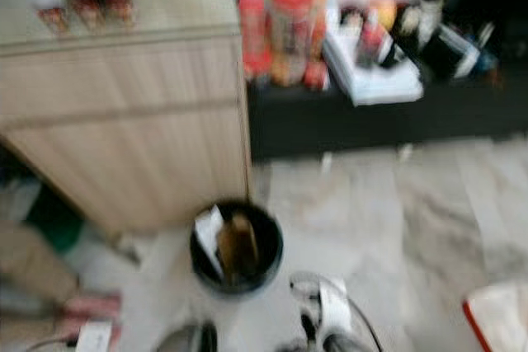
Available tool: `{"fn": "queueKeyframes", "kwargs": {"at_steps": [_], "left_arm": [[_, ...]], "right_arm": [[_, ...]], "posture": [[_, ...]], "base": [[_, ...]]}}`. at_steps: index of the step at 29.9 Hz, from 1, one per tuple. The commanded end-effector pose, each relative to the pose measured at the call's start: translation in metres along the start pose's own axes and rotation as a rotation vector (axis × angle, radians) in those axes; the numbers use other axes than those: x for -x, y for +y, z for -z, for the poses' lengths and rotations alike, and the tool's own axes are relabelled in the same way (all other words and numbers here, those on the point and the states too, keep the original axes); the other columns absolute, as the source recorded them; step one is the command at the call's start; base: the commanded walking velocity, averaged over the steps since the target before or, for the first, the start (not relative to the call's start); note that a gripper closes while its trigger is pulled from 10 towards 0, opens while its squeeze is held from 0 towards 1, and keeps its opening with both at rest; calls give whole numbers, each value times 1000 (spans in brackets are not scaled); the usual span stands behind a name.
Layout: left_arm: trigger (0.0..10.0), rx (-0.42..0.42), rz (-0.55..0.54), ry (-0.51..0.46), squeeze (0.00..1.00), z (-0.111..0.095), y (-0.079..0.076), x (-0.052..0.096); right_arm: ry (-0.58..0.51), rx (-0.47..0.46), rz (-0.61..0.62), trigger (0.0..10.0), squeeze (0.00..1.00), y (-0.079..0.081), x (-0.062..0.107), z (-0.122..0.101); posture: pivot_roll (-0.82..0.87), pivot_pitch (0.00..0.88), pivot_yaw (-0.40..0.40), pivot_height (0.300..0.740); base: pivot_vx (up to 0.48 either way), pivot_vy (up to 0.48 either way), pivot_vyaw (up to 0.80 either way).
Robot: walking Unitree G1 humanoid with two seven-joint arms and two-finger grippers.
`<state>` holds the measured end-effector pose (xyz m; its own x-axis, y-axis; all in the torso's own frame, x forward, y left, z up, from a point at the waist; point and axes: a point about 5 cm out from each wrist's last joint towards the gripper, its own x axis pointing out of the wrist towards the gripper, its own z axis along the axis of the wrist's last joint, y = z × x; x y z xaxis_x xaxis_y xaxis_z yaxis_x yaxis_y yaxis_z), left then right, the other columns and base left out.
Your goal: Picking trash to rubbish bin
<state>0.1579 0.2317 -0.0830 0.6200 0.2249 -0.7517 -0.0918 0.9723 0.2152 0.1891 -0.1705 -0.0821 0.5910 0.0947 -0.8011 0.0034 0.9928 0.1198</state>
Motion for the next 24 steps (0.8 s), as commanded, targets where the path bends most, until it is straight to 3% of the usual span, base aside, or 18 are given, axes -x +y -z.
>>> {"fn": "queueKeyframes", "kwargs": {"at_steps": [1, 13, 24], "left_arm": [[10000, -4, -8, 8, 0, 2, 3, 0], [10000, 4, -13, 8, 0, 3, 3, 1], [10000, -23, -33, -3, 0, 0, 4, 0]], "right_arm": [[27, -22, -3, 10000, 0, 2, 1, 10], [5, -17, -20, 10000, 0, 6, 0, 4], [-33, -7, -48, 10000, 0, 11, -2, -6]], "posture": [[125, 200, -35, 740], [125, 202, -40, 740], [125, 199, -40, 740]], "base": [[-266, 0, 0], [-266, 0, 0], [0, 0, 0]]}}
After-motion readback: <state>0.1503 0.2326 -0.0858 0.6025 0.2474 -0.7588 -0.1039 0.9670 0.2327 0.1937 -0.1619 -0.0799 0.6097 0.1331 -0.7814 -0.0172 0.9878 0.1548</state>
